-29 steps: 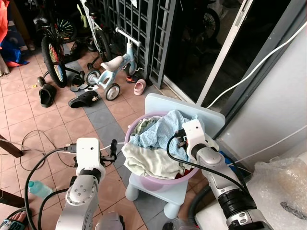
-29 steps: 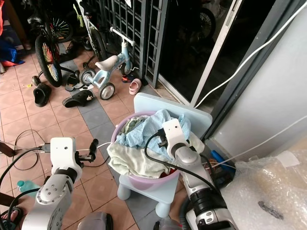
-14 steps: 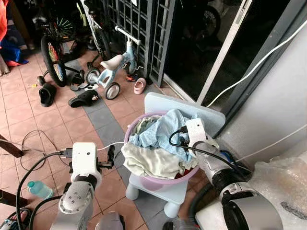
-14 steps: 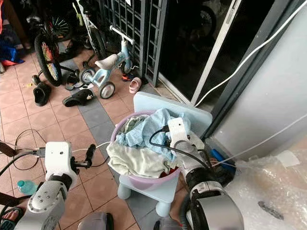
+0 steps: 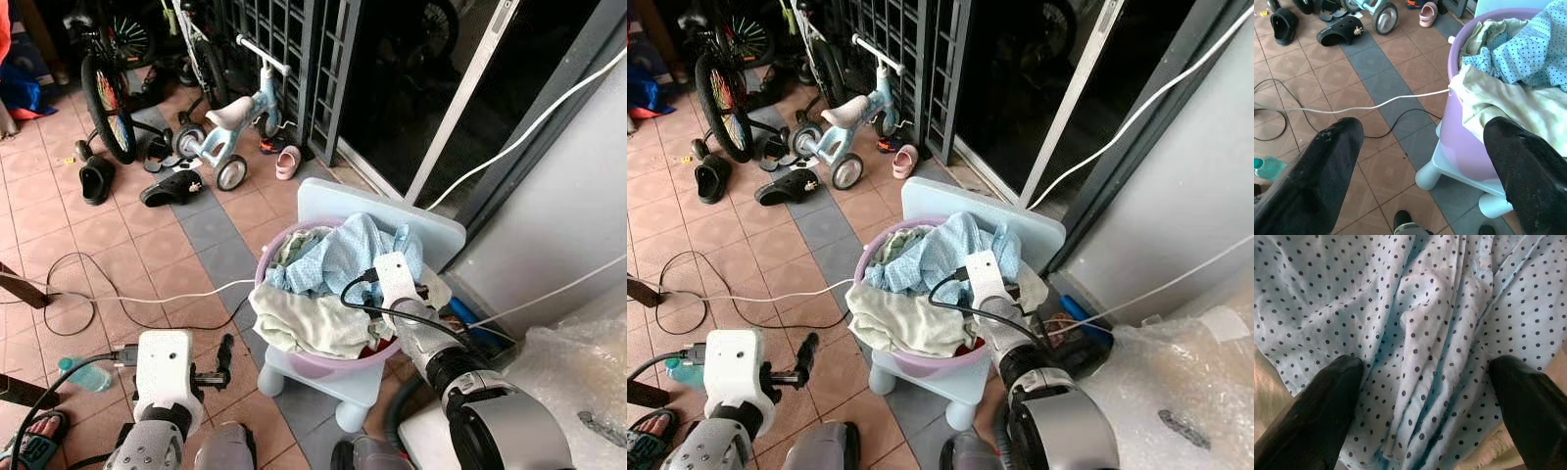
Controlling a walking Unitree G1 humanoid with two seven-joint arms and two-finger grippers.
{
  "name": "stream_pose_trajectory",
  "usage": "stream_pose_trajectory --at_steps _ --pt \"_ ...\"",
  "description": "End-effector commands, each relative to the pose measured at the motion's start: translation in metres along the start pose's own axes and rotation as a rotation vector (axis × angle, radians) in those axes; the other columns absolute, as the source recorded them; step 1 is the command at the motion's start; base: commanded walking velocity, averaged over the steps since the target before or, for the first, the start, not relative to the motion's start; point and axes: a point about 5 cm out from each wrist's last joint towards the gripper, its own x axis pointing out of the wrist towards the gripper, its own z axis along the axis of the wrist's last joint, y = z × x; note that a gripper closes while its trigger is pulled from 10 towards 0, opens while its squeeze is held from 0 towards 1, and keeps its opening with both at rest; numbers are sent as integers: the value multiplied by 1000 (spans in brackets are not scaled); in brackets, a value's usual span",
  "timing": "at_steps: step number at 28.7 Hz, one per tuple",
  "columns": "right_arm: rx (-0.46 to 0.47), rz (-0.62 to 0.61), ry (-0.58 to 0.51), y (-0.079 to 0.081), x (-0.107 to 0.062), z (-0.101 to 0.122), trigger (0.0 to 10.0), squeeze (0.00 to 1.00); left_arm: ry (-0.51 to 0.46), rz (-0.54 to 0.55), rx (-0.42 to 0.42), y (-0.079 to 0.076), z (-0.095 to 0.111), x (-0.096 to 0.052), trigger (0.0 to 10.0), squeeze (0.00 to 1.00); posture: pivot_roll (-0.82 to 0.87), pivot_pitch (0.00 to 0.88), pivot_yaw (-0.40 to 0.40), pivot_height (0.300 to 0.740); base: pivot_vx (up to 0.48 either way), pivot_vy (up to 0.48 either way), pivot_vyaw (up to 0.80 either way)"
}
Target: Clothes washing
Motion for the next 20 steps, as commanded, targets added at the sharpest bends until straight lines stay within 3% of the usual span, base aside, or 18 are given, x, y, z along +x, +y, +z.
stream_pose_trajectory --at_steps 1,2,3,13,20 --pt "21 7 16 1 0 -1 0 541 -14 -29 12 -3 5 0 10000 0 157 173 -64 740 0 0 0" --pt "30 10 20 2 0 -2 0 541 -18 -31 16 -4 6 0 10000 0 157 173 -64 740 0 0 0" --pt "48 24 22 5 0 -2 0 0 -23 -33 21 -5 9 2 10000 0 152 179 -62 740 0 0 0" --pt "178 37 -55 3 0 9 0 0 -14 -23 25 -3 9 3 10000 0 152 180 -64 740 0 0 0" --pt "204 40 -93 1 1 17 0 0 -2 -22 6 -3 7 6 10000 0 146 167 -68 740 0 0 0"
